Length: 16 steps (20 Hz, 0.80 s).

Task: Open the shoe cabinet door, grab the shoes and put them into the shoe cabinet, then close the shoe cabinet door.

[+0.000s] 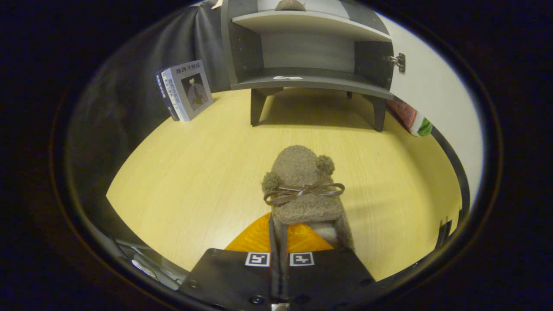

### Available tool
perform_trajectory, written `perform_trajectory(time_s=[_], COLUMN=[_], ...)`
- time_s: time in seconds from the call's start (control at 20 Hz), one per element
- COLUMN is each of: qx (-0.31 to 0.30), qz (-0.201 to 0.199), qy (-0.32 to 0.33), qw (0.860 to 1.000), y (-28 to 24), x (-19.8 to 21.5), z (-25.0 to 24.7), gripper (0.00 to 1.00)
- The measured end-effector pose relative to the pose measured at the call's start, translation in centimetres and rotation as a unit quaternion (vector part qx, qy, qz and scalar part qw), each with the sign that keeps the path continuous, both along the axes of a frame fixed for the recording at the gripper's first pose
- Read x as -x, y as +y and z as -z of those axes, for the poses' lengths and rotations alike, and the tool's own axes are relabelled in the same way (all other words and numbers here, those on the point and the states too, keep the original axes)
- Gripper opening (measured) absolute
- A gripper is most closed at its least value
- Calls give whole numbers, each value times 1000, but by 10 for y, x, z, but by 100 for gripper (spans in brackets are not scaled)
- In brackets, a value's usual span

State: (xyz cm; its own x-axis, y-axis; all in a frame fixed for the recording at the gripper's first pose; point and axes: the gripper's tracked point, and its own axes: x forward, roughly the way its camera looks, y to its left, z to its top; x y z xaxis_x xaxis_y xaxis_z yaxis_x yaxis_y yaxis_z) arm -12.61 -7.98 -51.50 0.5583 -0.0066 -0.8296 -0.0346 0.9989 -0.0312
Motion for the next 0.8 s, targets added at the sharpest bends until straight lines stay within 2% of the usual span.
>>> perform_trajectory(time_s=[0.5, 0.8], qx=[-2, -3], qz=[-5, 0], qy=[-71, -156], qw=[997, 988], y=[-24, -42], x=[-29, -77], z=[-65, -152], gripper=[3, 3])
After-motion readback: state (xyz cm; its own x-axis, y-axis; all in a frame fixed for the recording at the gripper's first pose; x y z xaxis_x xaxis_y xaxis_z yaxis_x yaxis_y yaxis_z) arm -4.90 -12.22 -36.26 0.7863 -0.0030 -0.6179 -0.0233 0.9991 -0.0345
